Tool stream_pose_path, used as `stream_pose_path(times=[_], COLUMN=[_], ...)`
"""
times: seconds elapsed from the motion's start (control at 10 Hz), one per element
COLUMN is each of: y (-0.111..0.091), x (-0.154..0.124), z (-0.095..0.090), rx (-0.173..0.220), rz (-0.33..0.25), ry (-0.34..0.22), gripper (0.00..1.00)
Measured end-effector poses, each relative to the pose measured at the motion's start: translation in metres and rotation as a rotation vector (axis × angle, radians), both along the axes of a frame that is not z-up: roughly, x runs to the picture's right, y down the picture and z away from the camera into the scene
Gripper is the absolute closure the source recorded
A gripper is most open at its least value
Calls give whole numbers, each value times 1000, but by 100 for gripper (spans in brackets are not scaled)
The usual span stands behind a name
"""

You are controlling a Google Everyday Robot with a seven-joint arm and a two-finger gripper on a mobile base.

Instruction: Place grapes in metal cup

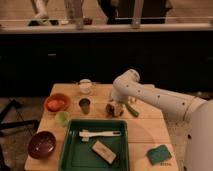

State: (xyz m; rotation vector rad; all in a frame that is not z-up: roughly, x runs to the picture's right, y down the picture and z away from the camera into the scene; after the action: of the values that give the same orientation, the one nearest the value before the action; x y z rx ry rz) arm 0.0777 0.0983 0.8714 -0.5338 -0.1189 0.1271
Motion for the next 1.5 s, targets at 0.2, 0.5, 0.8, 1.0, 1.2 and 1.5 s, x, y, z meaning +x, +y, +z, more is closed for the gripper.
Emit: stream_pose_path(times=[0.2,0.5,0.8,1.0,1.2,1.5], y=[4,5,10,18,26,33], x=[3,4,7,13,10,7], z=[6,12,18,23,29,36], rx=[-4,43,56,35,0,-38], rz=[23,57,60,53,24,-7], ry=[-30,-135,-197,-201,-199,-189], gripper=[20,20,20,20,20,20])
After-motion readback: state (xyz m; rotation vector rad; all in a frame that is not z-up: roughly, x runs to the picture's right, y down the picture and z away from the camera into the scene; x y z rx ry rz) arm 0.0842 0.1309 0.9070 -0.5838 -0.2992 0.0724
